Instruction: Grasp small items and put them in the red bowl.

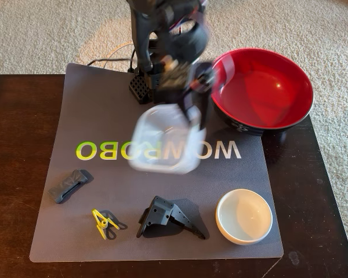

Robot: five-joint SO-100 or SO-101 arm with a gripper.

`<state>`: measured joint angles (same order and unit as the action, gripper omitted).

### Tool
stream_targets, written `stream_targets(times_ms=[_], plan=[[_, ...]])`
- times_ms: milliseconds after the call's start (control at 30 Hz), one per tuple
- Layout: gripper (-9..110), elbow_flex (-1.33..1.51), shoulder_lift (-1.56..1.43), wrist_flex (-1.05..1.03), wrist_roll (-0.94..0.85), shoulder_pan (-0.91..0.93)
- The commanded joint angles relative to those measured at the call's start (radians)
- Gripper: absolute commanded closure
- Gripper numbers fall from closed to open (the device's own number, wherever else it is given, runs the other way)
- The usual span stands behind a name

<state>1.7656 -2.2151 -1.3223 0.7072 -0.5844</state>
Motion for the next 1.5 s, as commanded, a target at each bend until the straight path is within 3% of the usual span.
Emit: stream_targets(times_ms=[0, 233, 533, 700, 867, 967, 1133, 1300, 1467], plan=[[101, -0.147, -0.043, -0.014, -0.135, -0.245], [101, -0.485, 0.132, -0.138, -0.233, -0.545], [99, -0.014, 0.008, 0.015, -0.196, -0.64], [72, 0.057, 0.002, 0.026, -0.256, -0.621], [67, 0.092, -0.064, 0.04, -0.279, -0.604], [64, 0.046, -0.095, 0.037, -0.319, -0.518], [63, -0.121, 0.0, 0.035, -0.336, -0.129], [61, -0.124, 0.262, 0.091, -0.253, 0.198], [62, -0.129, 0.558, 0.219, -0.23, 0.327]])
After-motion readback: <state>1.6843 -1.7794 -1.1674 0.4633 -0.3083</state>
